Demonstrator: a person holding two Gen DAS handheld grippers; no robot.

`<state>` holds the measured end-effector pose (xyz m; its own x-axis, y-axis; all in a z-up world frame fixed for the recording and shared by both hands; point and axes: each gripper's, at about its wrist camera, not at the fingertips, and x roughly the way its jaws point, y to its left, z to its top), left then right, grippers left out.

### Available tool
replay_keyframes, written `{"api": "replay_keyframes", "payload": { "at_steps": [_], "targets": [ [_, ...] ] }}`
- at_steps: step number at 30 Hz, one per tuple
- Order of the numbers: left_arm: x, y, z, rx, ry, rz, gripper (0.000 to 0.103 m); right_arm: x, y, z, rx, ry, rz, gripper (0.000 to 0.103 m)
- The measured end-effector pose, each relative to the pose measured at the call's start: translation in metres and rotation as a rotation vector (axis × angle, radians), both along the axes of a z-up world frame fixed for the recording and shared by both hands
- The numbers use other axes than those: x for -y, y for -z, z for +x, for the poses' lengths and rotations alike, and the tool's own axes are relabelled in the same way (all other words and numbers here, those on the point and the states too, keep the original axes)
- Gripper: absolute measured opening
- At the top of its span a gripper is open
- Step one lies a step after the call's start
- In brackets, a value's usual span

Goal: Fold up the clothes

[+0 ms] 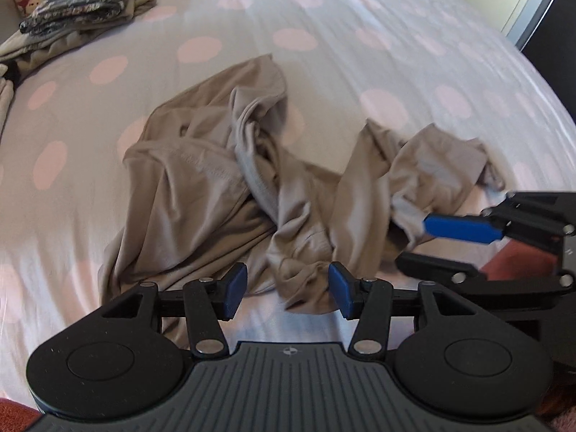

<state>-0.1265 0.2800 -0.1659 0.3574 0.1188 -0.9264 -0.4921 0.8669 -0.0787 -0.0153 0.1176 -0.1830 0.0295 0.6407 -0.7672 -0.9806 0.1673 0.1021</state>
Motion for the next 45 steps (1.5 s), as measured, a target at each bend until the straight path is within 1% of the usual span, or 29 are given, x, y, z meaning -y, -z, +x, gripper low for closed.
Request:
{"api": "replay_keyframes", "payload": {
  "at_steps": [1, 2, 3, 4, 5, 6, 9, 11, 14, 17, 19, 20, 21, 23, 24, 26, 28, 30, 32, 33, 34, 35, 41, 45],
  "targets": [
    [-0.002, 0.004, -0.001, -0.008, -0.005, -0.014, 0.046, -0.003, 0.0, 0.0, 0.004, -0.007, -0.003, 0.041],
    [-0.004, 0.008, -0.003, -0.009, -0.013, -0.033, 0.041, -0.005, 0.001, 0.0, 0.008, -0.016, -0.007, 0.042],
    [-0.006, 0.011, -0.004, -0.003, -0.021, -0.054, 0.032, -0.009, 0.002, 0.0, 0.012, -0.03, -0.013, 0.043],
    [-0.008, 0.013, -0.005, 0.002, -0.027, -0.069, 0.028, -0.013, 0.003, -0.001, 0.018, -0.048, -0.021, 0.043],
    [-0.009, 0.015, -0.005, 0.009, -0.031, -0.083, 0.022, -0.017, 0.005, -0.002, 0.025, -0.067, -0.029, 0.045],
    [-0.009, 0.016, -0.006, 0.018, -0.032, -0.082, 0.014, -0.02, 0.006, -0.004, 0.035, -0.086, -0.038, 0.047],
    [-0.008, 0.009, -0.006, 0.05, -0.021, -0.061, 0.006, -0.027, 0.009, -0.006, 0.05, -0.129, -0.039, 0.049],
    [-0.008, 0.004, -0.006, 0.066, -0.02, -0.047, 0.005, -0.032, 0.009, -0.006, 0.055, -0.151, -0.03, 0.049],
    [-0.011, -0.004, -0.009, 0.091, -0.032, -0.047, 0.005, -0.043, 0.011, -0.007, 0.07, -0.2, -0.017, 0.048],
    [-0.012, -0.013, -0.012, 0.115, -0.045, -0.044, 0.004, -0.058, 0.022, -0.007, 0.06, -0.247, -0.053, 0.051],
    [-0.014, -0.019, -0.014, 0.13, -0.055, -0.036, 0.004, -0.063, 0.026, -0.009, 0.04, -0.281, -0.075, 0.036],
    [-0.015, -0.022, -0.016, 0.137, -0.061, -0.03, 0.004, -0.063, 0.026, -0.011, 0.031, -0.298, -0.077, 0.014],
    [-0.017, -0.025, -0.017, 0.144, -0.068, -0.023, 0.004, -0.063, 0.026, -0.012, 0.023, -0.313, -0.074, 0.01],
    [-0.02, -0.032, -0.02, 0.161, -0.082, -0.008, 0.004, -0.06, 0.022, -0.016, 0.002, -0.329, -0.056, 0.009],
    [-0.022, -0.036, -0.021, 0.171, -0.089, 0.0, 0.004, -0.059, 0.02, -0.017, -0.022, -0.333, -0.044, 0.008],
    [-0.026, -0.045, -0.025, 0.199, -0.108, 0.01, 0.004, -0.056, 0.014, -0.02, -0.07, -0.342, -0.02, 0.007],
    [-0.031, -0.055, -0.031, 0.24, -0.13, 0.004, 0.003, -0.052, 0.005, -0.027, -0.111, -0.36, 0.009, 0.007],
    [-0.035, -0.067, -0.037, 0.277, -0.146, 0.019, 0.003, -0.05, -0.007, -0.035, -0.124, -0.376, 0.049, 0.007],
    [-0.038, -0.081, -0.045, 0.302, -0.158, 0.053, 0.003, -0.049, -0.02, -0.041, -0.124, -0.382, 0.083, 0.008],
    [-0.04, -0.088, -0.049, 0.312, -0.166, 0.075, 0.003, -0.049, -0.025, -0.042, -0.124, -0.382, 0.096, 0.016],
    [-0.044, -0.095, -0.053, 0.313, -0.178, 0.107, 0.003, -0.049, -0.029, -0.042, -0.121, -0.381, 0.103, 0.021],
    [-0.048, -0.102, -0.056, 0.311, -0.186, 0.135, 0.003, -0.049, -0.033, -0.042, -0.117, -0.381, 0.11, 0.028],
    [-0.085, -0.127, -0.078, 0.274, -0.255, 0.249, 0.003, -0.051, -0.044, -0.024, 0.003, -0.333, 0.091, 0.028],
    [-0.106, -0.134, -0.094, 0.237, -0.295, 0.318, 0.003, -0.061, -0.049, 0.002, 0.066, -0.263, 0.071, 0.028]
  ]
}}
